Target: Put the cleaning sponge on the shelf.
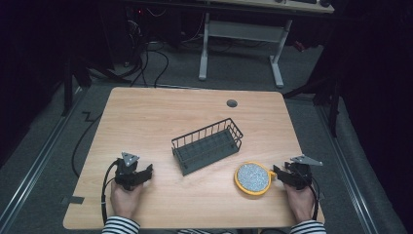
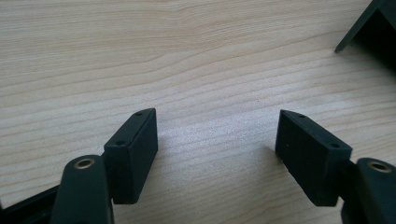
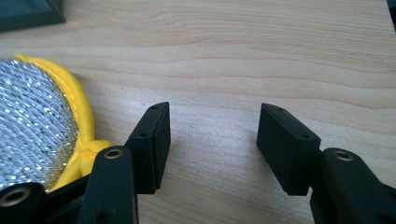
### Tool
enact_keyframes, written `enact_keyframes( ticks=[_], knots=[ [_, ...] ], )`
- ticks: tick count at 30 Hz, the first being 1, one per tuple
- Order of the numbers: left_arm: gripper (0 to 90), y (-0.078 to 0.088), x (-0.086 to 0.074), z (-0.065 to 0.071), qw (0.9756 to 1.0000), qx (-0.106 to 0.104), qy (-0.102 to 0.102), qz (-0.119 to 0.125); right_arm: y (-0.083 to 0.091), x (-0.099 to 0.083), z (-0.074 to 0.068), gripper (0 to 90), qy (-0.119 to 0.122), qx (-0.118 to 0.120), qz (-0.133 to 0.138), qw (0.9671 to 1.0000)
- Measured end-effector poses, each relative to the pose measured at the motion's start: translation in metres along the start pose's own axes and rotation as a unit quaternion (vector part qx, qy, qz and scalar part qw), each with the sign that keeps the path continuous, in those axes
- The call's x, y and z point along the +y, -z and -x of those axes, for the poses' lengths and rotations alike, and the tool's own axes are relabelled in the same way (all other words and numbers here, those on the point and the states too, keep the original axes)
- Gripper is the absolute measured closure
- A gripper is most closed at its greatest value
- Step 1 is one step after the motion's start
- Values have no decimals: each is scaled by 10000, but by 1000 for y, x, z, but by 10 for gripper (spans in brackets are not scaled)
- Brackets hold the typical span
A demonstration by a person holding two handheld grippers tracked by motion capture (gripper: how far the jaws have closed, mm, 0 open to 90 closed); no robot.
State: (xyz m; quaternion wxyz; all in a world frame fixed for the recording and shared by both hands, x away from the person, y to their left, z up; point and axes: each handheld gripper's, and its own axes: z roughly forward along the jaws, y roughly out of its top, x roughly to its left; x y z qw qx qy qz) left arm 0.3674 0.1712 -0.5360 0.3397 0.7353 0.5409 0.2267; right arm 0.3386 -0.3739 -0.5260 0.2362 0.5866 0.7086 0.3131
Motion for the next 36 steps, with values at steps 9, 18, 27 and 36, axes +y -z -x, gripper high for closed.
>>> enact_keyframes(
  ticks=[9,18,27,36],
  knots=[
    [304,0,0,3,10000,86,-30,-12,22,5,-2,457,30,320,59,9995],
    [301,0,0,3,10000,87,-35,-13,29,19,-20,451,234,878,-49,9959],
    [298,0,0,3,10000,87,-41,-16,19,29,-41,432,503,1212,-345,9908],
    [296,0,0,3,9999,96,-29,-18,7,38,-45,422,579,1293,-665,9877]
  ],
)
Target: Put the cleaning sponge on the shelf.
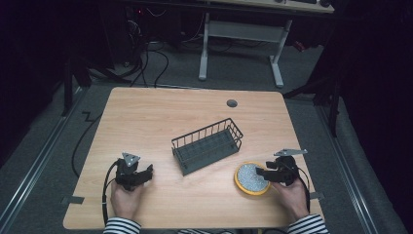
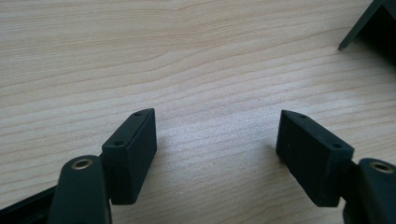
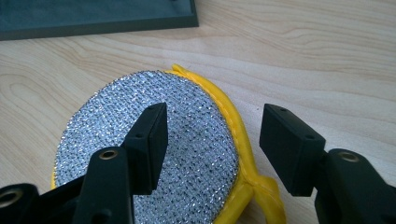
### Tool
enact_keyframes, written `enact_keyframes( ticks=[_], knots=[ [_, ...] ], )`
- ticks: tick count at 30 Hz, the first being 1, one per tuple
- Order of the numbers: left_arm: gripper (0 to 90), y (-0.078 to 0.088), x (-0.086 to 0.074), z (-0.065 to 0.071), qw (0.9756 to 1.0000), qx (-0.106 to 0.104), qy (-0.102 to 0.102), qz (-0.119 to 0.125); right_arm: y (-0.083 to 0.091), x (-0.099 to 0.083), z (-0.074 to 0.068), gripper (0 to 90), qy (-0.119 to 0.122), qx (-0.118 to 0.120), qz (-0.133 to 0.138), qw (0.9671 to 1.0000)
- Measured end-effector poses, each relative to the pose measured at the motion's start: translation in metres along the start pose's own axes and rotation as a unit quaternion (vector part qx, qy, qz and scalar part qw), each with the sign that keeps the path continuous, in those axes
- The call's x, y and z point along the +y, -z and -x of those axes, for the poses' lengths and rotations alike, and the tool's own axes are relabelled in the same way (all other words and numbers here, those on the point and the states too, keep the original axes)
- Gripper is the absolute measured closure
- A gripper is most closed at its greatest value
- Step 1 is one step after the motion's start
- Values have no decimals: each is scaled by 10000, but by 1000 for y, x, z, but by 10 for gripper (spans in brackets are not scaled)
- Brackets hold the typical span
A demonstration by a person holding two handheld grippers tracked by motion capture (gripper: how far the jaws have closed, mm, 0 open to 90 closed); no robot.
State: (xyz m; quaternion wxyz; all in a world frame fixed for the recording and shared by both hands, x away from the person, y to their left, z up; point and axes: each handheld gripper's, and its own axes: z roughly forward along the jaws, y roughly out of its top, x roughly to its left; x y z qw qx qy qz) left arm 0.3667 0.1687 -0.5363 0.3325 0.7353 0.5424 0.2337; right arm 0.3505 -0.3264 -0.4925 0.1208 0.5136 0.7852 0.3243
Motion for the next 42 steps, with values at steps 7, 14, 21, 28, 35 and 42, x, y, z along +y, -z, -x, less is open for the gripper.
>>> enact_keyframes(
  ticks=[7,14,21,28,35,42],
  knots=[
    [295,0,0,0,10000,1,-1,-1,-8,4,4,452,-34,180,-328,9993],
    [294,0,0,0,10000,-1,-1,0,-13,14,5,520,44,267,-751,9968],
    [293,0,0,0,10000,-4,-1,-2,-12,21,8,759,300,310,-917,9949],
    [292,0,0,0,10000,-18,11,5,-11,24,7,833,369,360,-939,9942],
    [288,0,0,0,10000,6,-16,-4,-6,24,9,841,372,487,-785,9950],
    [288,0,0,0,10000,3,-20,-13,5,28,10,846,390,464,-393,9974]
  ],
)
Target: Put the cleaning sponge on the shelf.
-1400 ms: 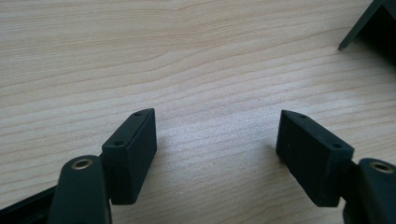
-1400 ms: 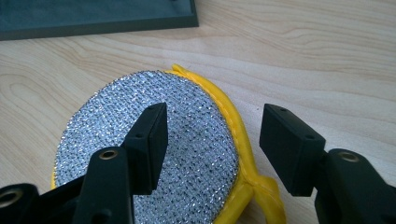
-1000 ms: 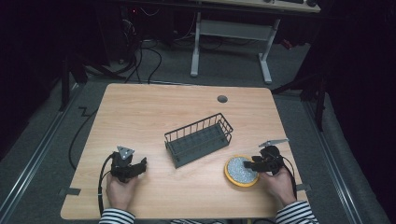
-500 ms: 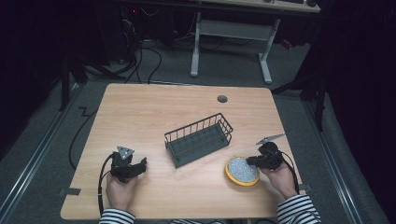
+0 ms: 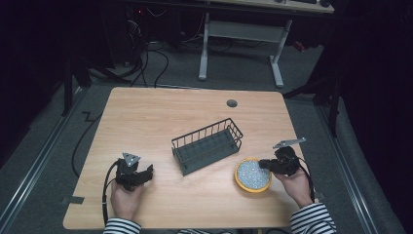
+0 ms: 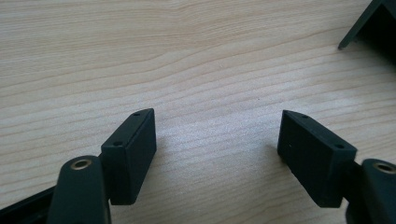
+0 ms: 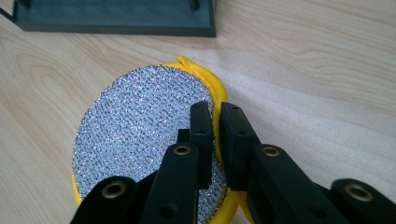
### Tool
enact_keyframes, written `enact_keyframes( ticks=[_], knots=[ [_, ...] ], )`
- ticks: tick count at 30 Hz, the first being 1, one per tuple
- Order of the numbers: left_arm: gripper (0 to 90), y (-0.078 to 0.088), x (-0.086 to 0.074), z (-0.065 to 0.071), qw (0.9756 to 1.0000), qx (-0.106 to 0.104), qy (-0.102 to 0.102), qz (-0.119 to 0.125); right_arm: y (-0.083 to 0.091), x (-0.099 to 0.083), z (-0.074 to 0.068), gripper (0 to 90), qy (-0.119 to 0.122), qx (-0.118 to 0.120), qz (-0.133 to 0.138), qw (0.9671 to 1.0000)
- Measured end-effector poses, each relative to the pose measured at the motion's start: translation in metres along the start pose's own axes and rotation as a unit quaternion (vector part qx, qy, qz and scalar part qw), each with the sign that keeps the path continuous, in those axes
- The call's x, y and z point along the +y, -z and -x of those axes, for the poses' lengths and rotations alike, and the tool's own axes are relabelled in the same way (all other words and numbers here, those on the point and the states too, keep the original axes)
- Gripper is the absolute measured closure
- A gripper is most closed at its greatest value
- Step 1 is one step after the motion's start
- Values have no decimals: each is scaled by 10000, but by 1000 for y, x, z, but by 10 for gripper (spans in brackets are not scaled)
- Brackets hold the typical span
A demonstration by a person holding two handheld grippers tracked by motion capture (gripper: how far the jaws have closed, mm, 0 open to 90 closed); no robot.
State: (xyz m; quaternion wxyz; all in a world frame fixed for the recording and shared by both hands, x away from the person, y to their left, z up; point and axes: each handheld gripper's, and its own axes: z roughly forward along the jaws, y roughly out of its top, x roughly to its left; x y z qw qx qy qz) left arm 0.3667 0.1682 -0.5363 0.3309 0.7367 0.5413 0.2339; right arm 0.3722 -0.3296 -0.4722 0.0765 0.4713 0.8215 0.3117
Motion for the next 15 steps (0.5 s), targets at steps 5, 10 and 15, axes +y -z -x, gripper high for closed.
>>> enact_keyframes(
  ticks=[5,10,15],
  knots=[
    [288,0,0,0,10000,4,1,2,8,6,-1,846,63,9,116,9999],
    [287,0,0,0,10000,3,0,0,19,13,-2,845,78,114,305,9994],
    [287,0,0,0,10000,3,-2,-2,28,22,-3,846,96,185,463,9987]
  ],
)
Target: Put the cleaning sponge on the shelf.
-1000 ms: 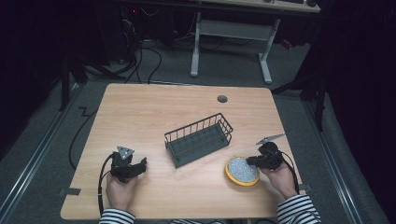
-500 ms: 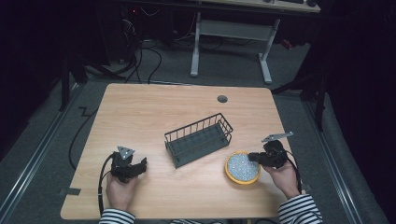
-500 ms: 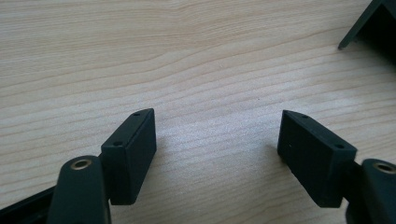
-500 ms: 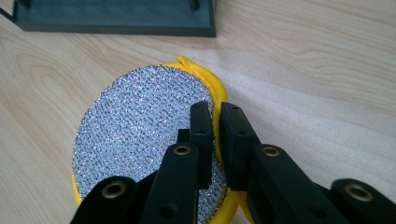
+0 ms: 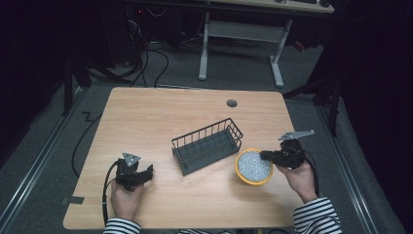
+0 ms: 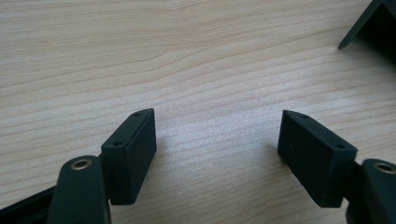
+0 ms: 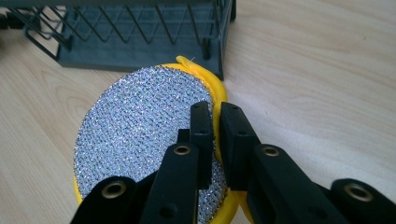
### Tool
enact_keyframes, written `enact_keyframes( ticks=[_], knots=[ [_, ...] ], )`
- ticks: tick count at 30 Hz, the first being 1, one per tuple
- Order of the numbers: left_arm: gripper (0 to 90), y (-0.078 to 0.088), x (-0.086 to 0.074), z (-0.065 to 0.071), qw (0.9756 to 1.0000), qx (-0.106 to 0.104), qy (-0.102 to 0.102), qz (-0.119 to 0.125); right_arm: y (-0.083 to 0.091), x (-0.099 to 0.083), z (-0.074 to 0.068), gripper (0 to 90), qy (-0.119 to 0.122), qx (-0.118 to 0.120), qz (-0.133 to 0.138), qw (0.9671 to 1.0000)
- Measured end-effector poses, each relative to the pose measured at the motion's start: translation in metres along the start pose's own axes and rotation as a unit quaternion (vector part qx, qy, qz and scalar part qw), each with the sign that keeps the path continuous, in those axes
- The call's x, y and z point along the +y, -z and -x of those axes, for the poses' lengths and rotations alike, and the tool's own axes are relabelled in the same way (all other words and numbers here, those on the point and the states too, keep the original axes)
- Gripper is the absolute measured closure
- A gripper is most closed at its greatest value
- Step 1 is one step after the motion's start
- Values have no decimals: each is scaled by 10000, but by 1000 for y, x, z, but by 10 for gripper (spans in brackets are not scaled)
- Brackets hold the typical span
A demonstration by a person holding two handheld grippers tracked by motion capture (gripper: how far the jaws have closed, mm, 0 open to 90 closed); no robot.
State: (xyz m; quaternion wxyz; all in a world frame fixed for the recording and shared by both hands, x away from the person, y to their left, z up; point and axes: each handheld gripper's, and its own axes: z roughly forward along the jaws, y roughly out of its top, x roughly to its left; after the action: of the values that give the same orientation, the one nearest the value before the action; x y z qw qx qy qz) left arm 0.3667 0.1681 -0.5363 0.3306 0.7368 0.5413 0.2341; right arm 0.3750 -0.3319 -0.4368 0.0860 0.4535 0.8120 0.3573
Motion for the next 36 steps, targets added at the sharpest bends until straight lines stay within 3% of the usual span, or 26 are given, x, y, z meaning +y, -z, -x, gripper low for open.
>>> enact_keyframes(
  ticks=[15,21,32,36],
  knots=[
    [286,0,0,0,10000,-7,4,3,24,35,-3,846,144,121,551,9983],
    [286,0,0,0,10000,-9,3,2,27,49,-5,846,192,142,628,9977],
    [286,0,0,0,10000,-8,2,3,17,85,-9,845,271,14,716,9971],
    [286,0,0,0,10000,-6,7,13,5,104,-10,845,235,36,737,9970]
  ],
)
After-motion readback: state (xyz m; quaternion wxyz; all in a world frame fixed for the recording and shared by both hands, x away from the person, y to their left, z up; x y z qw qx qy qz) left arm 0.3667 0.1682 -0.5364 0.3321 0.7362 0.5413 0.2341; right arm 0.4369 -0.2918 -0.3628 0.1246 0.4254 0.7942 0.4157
